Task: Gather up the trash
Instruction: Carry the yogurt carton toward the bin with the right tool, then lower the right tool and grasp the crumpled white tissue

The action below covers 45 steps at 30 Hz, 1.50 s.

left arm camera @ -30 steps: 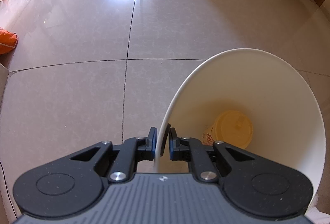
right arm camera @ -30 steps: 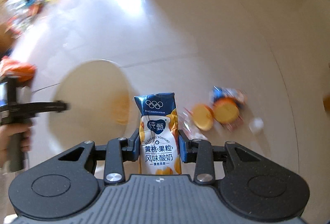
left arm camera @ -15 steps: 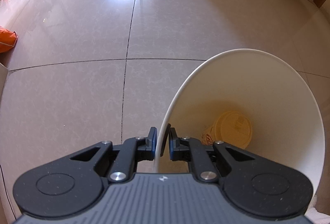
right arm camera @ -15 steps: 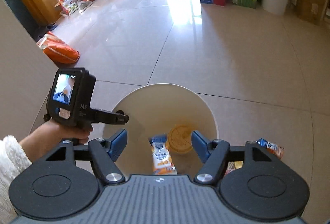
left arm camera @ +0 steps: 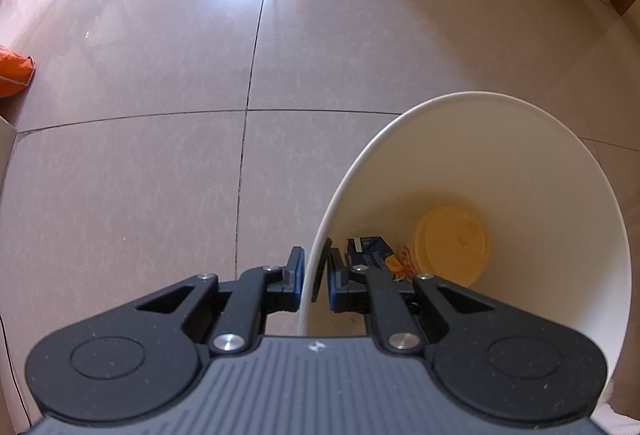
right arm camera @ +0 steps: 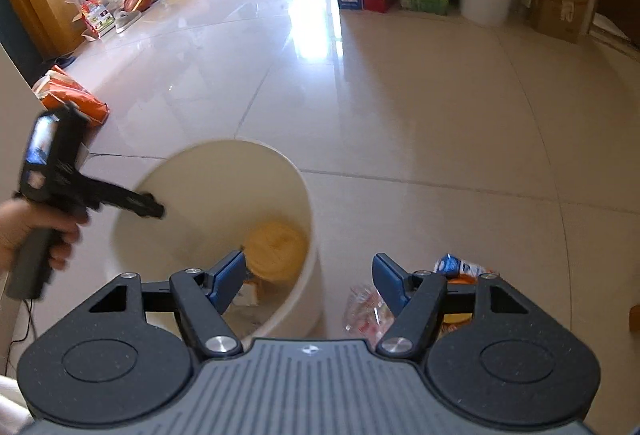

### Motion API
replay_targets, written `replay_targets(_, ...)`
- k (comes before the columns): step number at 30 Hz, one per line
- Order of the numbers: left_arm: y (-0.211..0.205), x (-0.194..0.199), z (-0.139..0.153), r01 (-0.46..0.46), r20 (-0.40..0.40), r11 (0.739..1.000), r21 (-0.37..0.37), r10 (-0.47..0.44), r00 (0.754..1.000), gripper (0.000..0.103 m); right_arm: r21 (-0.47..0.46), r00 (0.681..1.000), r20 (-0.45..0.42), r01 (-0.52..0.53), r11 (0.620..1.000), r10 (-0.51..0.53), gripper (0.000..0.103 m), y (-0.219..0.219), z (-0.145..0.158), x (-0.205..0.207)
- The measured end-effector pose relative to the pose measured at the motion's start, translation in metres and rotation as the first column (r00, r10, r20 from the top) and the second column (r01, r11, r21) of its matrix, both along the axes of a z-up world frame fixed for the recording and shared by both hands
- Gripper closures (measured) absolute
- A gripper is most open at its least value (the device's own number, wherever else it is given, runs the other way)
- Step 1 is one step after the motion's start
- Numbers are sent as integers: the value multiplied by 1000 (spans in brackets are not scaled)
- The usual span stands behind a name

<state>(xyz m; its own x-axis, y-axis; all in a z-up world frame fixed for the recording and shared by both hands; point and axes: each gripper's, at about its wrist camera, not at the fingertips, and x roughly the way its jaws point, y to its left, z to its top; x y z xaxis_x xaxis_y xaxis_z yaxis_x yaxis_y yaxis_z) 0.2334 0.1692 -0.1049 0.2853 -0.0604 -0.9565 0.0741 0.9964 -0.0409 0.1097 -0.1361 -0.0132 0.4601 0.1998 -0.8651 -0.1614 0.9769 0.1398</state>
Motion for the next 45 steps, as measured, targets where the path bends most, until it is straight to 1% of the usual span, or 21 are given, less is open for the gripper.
replay_targets(2,1,1,1,-1,-5,1000,-1,1,1000,94,0,1000,-10,18,1000,-18,28,-13,-18,-5)
replay_targets(5,3,3,2,-4,-5,1000,-8,4,1000,94,-29,999,-37,18,999,-19,28,-28,-56,-12)
replay_targets(7,4,3,3,-5,-3,1000,-10,5,1000,94,-69,999,-52,-4,998,1,28,-32,-84,-17)
replay_targets(10,2,2,1,4,3,1000,3,-4,1000,94,-139,996,-72,-68,988,59,28,-34,-126,-24)
replay_targets(13,-1,-1,-2,12,8,1000,16,-12,1000,94,-172,990,-91,-124,977,110,28,-29,-165,-27)
replay_targets(17,-2,-2,-4,2,10,1000,8,-2,1000,94,-172,985,-137,-131,976,108,32,-32,-217,-29)
replay_targets(19,-2,-3,-5,0,12,1000,9,0,1000,94,-173,982,-156,-129,976,102,37,-36,-242,-28)
replay_targets(20,-2,-3,-4,3,14,1000,10,-3,1000,94,-173,982,-164,-124,977,96,38,-39,-255,-27)
replay_targets(23,-1,-3,-4,-3,11,1000,7,3,1000,94,-170,981,-183,-102,980,71,41,-48,-284,-23)
replay_targets(26,0,-2,-2,-9,8,1000,5,9,1000,94,-161,979,-195,-85,983,53,43,-54,-305,-18)
replay_targets(29,0,0,0,-12,4,1000,7,12,1000,94,-172,979,-194,-92,981,58,44,-56,-321,-13)
replay_targets(30,1,0,0,-14,3,1000,6,14,1000,94,-174,981,-181,-94,980,62,44,-56,-324,-12)
replay_targets(33,1,0,1,-11,5,1000,11,11,1000,93,-176,984,-155,-114,978,87,44,-54,-328,-7)
replay_targets(35,0,-1,1,-13,5,1000,13,13,1000,93,-176,984,-152,-122,977,95,48,-54,-329,-3)
replay_targets(37,-1,-1,2,-10,5,1000,16,10,1000,93,-185,983,-150,-136,973,109,58,-53,-330,1)
replay_targets(41,0,-1,2,-15,4,1000,13,15,1000,93,-199,979,-153,-163,966,133,62,-50,-328,4)
replay_targets(43,1,0,2,-22,1,1000,7,22,1000,93,-205,976,-160,-182,962,151,71,-45,-325,5)
replay_targets(45,1,0,3,-17,3,1000,11,17,1000,93,-210,973,-178,-184,960,148,74,-42,-324,6)
